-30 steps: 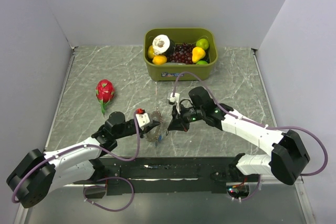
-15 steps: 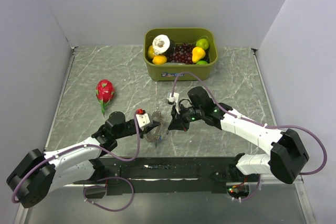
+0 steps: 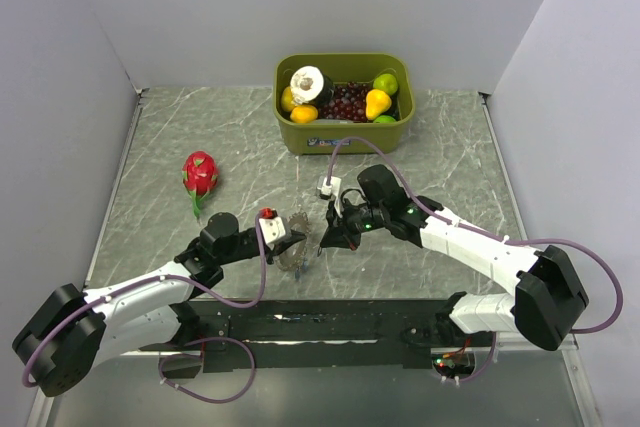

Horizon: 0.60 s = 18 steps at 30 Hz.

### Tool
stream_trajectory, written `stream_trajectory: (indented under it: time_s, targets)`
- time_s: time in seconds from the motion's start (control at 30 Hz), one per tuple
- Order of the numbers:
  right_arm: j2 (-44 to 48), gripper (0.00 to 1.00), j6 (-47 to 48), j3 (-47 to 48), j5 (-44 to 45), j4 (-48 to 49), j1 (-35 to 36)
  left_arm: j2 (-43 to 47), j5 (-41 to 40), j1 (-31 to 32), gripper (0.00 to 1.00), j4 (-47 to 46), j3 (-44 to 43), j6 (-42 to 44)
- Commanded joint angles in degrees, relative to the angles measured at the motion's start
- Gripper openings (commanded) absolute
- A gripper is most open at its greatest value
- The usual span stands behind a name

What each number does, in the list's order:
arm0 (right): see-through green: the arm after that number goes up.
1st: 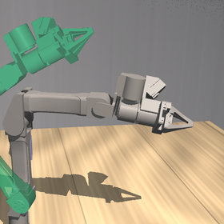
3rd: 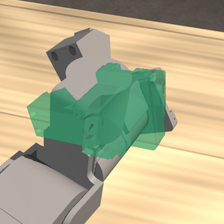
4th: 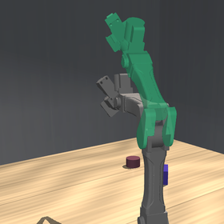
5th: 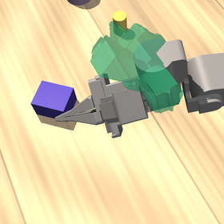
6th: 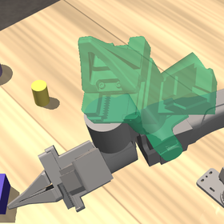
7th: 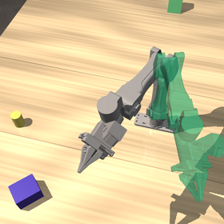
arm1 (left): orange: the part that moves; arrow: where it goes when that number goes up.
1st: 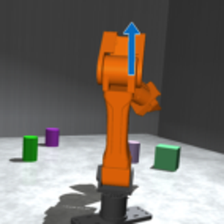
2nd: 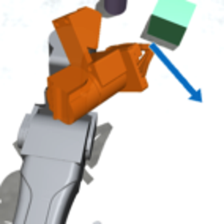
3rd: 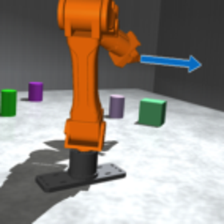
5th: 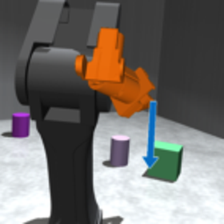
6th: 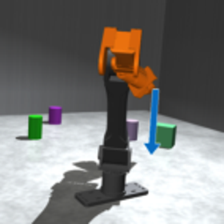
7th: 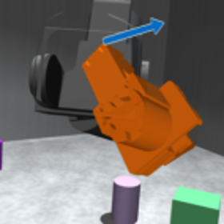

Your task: Put the keys on the keyring

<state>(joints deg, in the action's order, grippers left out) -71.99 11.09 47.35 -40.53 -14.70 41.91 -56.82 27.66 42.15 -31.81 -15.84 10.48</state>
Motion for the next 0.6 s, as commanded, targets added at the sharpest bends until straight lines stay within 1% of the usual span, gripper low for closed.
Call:
stream_trajectory:
  time_s: [0.0, 0.23, 0.4, 0.57]
  targets:
    - [0.09, 0.00, 1.39, 2.57, 0.01, 0.55, 0.36, 0.66, 2.66, 0.21, 0.01, -2.56, -1.65, 1.56]
    - [0.53, 0.00, 2.62, 3.45, -0.51, -0.95, 0.36, 1.09, 5.47, 0.21, 0.01, -2.90, -1.22, 2.53]
    - [-0.78, 0.00, 2.18, 4.41, -1.65, -1.12, 0.54, 0.57, 7.76, 0.39, 0.01, -2.11, -1.92, 3.14]
    - [-2.37, 0.00, 2.00, 5.82, -1.39, -1.30, 1.59, 0.22, 7.93, 0.83, 0.01, -1.32, -2.36, 3.58]
